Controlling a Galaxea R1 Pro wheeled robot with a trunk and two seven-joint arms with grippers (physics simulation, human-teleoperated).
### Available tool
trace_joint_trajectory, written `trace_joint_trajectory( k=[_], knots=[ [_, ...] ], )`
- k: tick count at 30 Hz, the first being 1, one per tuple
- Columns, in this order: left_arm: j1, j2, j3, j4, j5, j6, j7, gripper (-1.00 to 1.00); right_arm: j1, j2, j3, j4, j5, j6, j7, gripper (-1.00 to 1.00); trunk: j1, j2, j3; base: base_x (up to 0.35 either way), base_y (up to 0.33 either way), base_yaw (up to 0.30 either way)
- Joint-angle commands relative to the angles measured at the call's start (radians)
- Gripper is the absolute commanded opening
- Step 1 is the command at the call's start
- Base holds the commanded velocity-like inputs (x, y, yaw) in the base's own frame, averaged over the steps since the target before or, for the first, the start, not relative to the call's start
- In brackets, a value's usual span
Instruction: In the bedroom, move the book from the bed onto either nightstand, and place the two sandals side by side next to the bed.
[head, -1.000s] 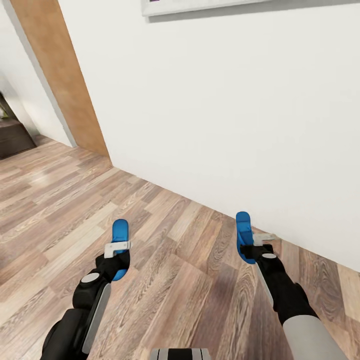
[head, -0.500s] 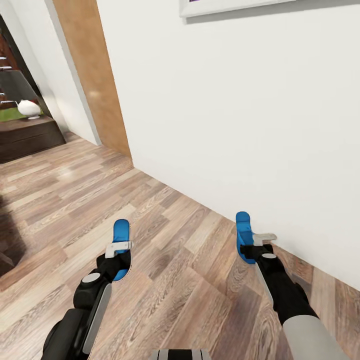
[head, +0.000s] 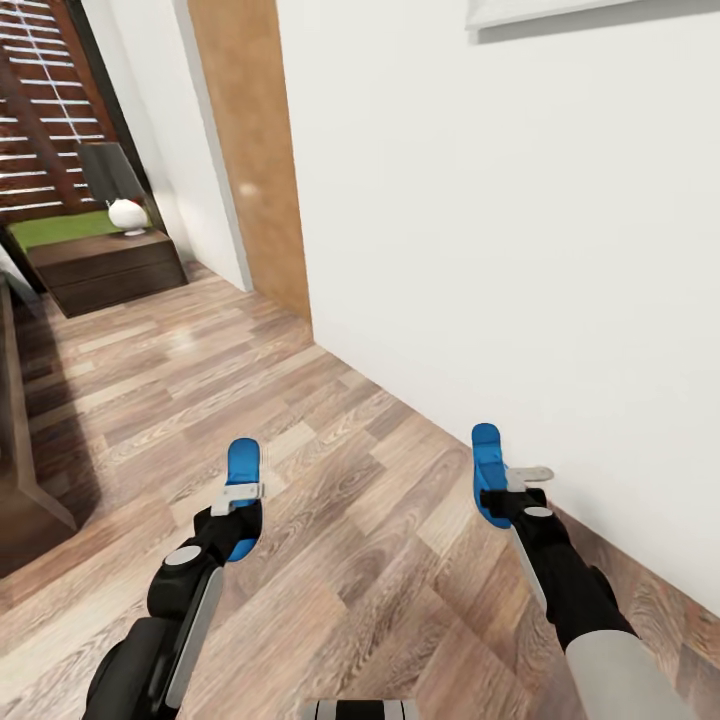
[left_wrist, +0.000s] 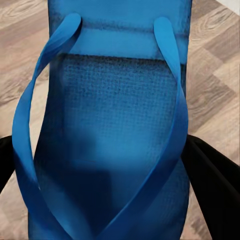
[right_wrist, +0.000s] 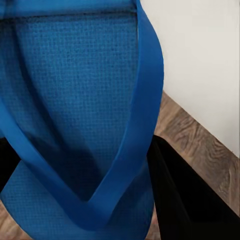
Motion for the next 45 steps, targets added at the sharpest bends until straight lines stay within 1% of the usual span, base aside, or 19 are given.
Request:
trace_joint_trajectory(
  k=[1,11,41,45],
  knots=[
    [-0.001,0.000,-0.002,-0.001,0.004,0.005,0.006,-1.00,0.000,0.000,0.000,-0.002,0.007,0.007,0.000,-1.00,0.000,0.000,0.000,0.316,0.130,0.270],
    [-0.001,0.000,-0.004,-0.001,0.004,0.005,0.006,-1.00,0.000,0.000,0.000,-0.002,0.007,0.007,0.000,-1.00,0.000,0.000,0.004,0.321,0.090,0.270],
    [-0.001,-0.001,-0.007,-0.001,0.000,0.005,0.006,-1.00,0.000,0.000,0.000,-0.001,0.007,0.005,-0.001,-1.00,0.000,0.000,0.018,0.335,0.001,0.270],
    [-0.001,-0.001,-0.007,-0.001,-0.001,0.005,0.006,-1.00,0.000,0.000,-0.001,0.000,0.007,0.002,-0.001,-1.00,0.000,0.000,0.018,0.335,0.000,0.125]
  ],
)
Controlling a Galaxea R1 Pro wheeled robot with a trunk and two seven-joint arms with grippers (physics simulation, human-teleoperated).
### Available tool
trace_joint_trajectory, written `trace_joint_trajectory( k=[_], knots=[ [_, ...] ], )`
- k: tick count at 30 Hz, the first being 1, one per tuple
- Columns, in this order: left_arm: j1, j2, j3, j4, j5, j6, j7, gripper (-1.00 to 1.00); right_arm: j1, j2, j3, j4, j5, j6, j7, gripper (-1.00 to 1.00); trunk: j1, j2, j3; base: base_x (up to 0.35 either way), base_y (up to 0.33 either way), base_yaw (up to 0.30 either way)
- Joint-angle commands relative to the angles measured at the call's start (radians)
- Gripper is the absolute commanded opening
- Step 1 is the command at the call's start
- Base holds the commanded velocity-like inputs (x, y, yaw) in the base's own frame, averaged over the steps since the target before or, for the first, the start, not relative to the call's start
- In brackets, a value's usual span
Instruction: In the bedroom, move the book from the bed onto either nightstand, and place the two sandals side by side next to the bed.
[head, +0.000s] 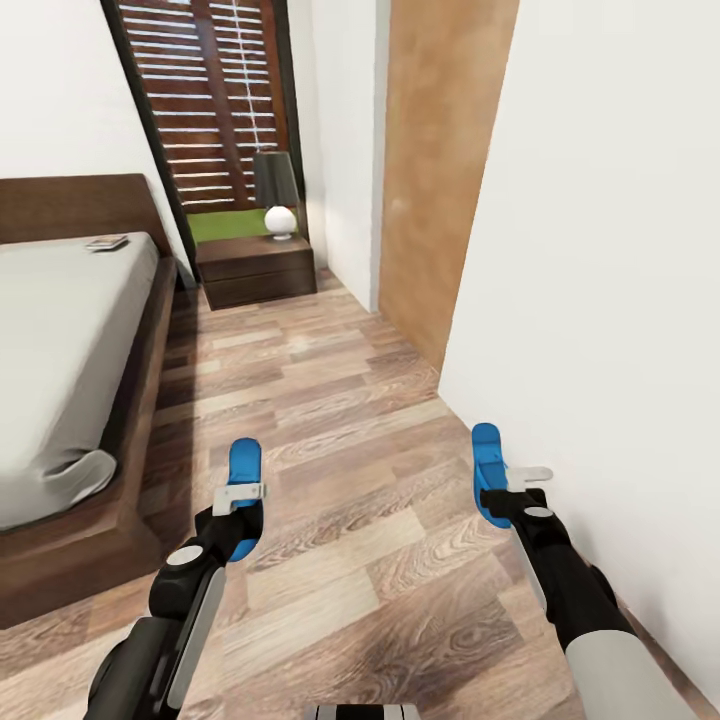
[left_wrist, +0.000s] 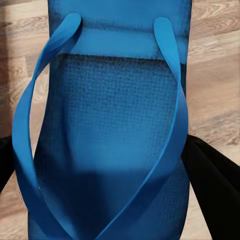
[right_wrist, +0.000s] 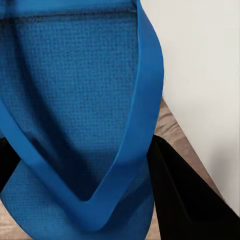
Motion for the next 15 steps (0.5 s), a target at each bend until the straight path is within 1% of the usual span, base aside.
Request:
trace_joint_trajectory(
  k=[1,9,11,15],
  knots=[
    [-0.001,0.000,-0.001,-0.001,0.004,0.005,0.006,-1.00,0.000,0.000,0.001,-0.002,0.007,0.006,-0.001,-1.00,0.000,0.000,-0.001,0.335,0.000,0.036],
    [-0.001,0.000,-0.001,-0.001,0.004,0.005,0.006,-1.00,0.000,0.000,0.001,-0.001,0.007,0.005,0.000,-1.00,0.000,0.000,-0.001,0.335,0.000,0.017],
    [-0.001,0.000,-0.001,-0.001,0.004,0.005,0.006,-1.00,0.000,0.000,0.001,0.000,0.007,0.005,0.000,-1.00,0.000,0.000,-0.001,0.335,0.000,0.159],
    [-0.001,0.000,-0.001,-0.001,0.004,0.005,0.006,-1.00,0.000,0.000,0.001,0.000,0.007,0.006,0.000,-1.00,0.000,0.000,-0.001,0.335,0.000,0.245]
  ],
)
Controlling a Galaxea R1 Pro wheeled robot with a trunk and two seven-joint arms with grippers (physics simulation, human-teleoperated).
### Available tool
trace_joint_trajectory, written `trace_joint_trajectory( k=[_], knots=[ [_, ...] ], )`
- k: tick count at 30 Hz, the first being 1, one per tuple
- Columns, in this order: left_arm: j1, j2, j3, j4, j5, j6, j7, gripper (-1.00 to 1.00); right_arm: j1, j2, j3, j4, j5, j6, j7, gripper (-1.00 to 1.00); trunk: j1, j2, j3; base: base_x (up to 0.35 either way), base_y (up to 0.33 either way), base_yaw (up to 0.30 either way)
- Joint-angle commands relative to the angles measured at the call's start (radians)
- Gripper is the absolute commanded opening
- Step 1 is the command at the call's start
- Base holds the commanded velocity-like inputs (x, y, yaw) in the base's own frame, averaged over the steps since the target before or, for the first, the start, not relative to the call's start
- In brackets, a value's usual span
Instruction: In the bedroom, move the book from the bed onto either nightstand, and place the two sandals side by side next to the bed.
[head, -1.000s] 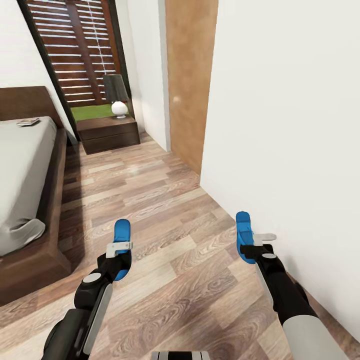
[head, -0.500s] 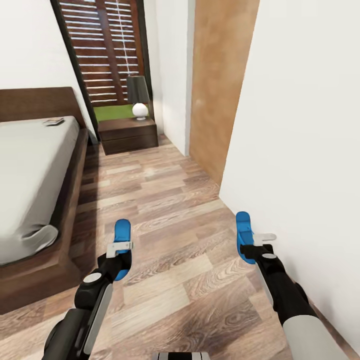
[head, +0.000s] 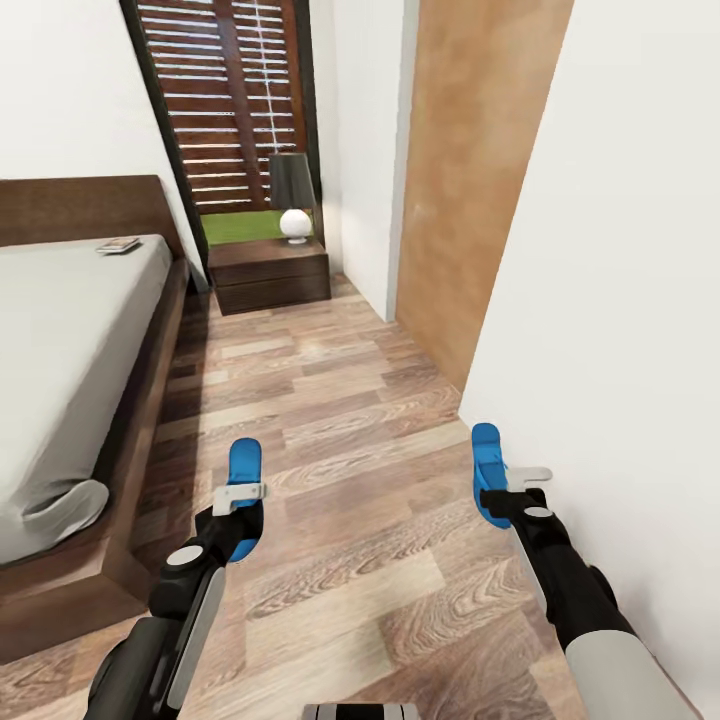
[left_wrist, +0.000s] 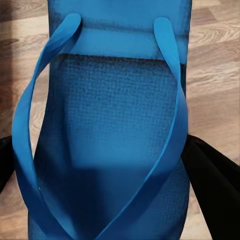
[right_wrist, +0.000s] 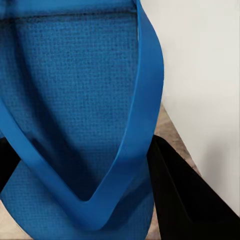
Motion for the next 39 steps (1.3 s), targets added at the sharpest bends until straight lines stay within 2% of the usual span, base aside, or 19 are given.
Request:
trace_joint_trajectory(
  k=[1,12,39],
  knots=[
    [-0.001,0.000,-0.001,-0.001,0.003,0.005,0.006,-1.00,0.000,0.000,0.000,-0.002,0.007,0.007,-0.001,-1.00,0.000,0.000,-0.001,0.335,0.000,0.270],
    [-0.001,0.000,-0.002,-0.001,0.006,0.005,0.006,-1.00,0.000,0.000,0.000,-0.002,0.007,0.007,-0.001,-1.00,0.000,0.000,-0.001,0.335,0.000,0.246],
    [-0.001,-0.002,-0.003,-0.001,0.005,0.005,0.006,-1.00,0.000,0.000,0.000,-0.002,0.006,0.003,0.004,-1.00,0.000,0.000,-0.001,0.335,0.000,0.028]
  ],
)
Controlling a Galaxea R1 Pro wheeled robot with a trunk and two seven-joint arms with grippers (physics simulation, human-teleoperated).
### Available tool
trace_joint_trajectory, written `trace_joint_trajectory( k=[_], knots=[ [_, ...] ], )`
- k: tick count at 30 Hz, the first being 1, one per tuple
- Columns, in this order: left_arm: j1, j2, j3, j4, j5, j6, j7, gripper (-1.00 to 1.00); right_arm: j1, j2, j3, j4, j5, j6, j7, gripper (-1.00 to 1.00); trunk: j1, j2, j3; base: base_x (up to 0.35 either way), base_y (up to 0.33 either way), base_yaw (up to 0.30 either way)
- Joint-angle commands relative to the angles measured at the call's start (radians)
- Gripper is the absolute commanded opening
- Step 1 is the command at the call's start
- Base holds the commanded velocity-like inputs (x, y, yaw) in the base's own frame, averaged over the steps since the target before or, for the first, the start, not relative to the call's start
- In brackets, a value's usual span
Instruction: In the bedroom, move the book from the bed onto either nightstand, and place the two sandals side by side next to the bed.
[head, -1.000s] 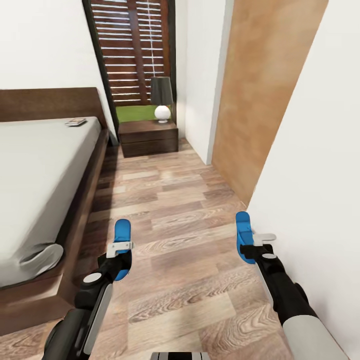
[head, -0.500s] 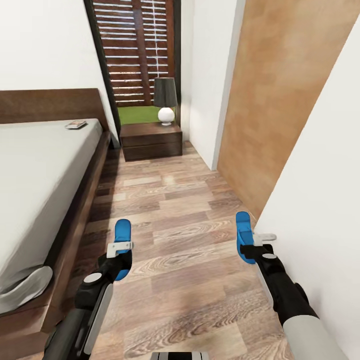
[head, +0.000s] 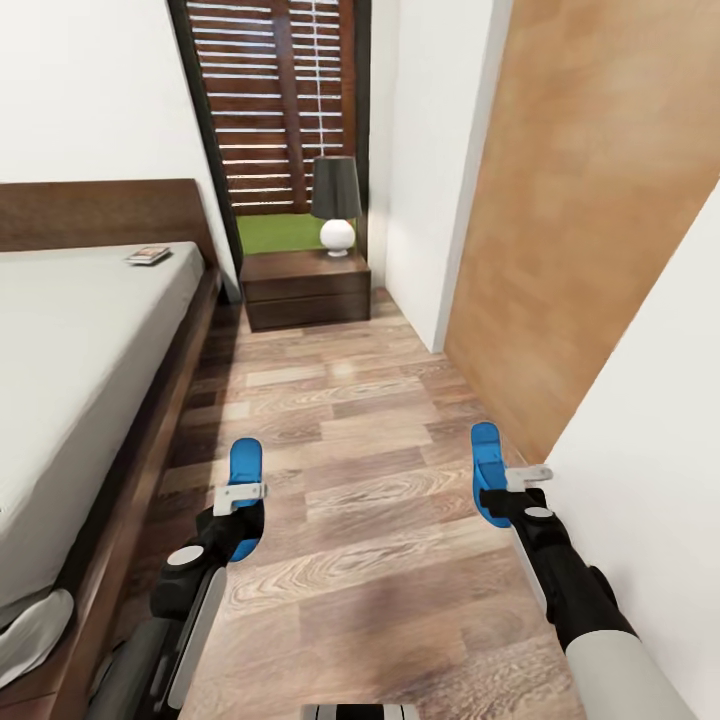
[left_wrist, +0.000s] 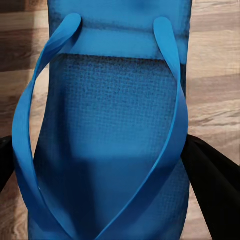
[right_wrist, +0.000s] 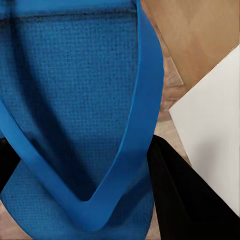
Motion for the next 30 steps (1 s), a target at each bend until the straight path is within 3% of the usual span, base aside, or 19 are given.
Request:
trace_joint_trajectory(
  k=[1,6,18,30],
  knots=[
    [-0.001,0.000,-0.001,-0.001,0.004,0.005,0.006,-1.00,0.000,0.000,0.000,-0.002,0.007,0.007,-0.001,-1.00,0.000,0.000,-0.001,0.335,0.000,0.224],
    [-0.001,0.000,-0.001,-0.001,0.005,0.005,0.006,-1.00,0.000,0.000,0.000,-0.002,0.007,0.007,-0.001,-1.00,0.000,0.000,-0.001,0.335,0.000,0.204],
    [-0.001,-0.001,-0.001,0.002,0.003,0.005,0.006,-1.00,0.000,0.000,-0.001,-0.003,0.007,0.007,-0.001,-1.00,0.000,0.000,0.000,0.309,-0.144,0.024],
    [-0.001,-0.002,-0.001,0.004,0.001,0.005,0.006,-1.00,0.000,0.000,-0.001,-0.003,0.007,0.007,-0.001,-1.00,0.000,0.000,0.007,0.304,-0.163,0.237]
  ],
)
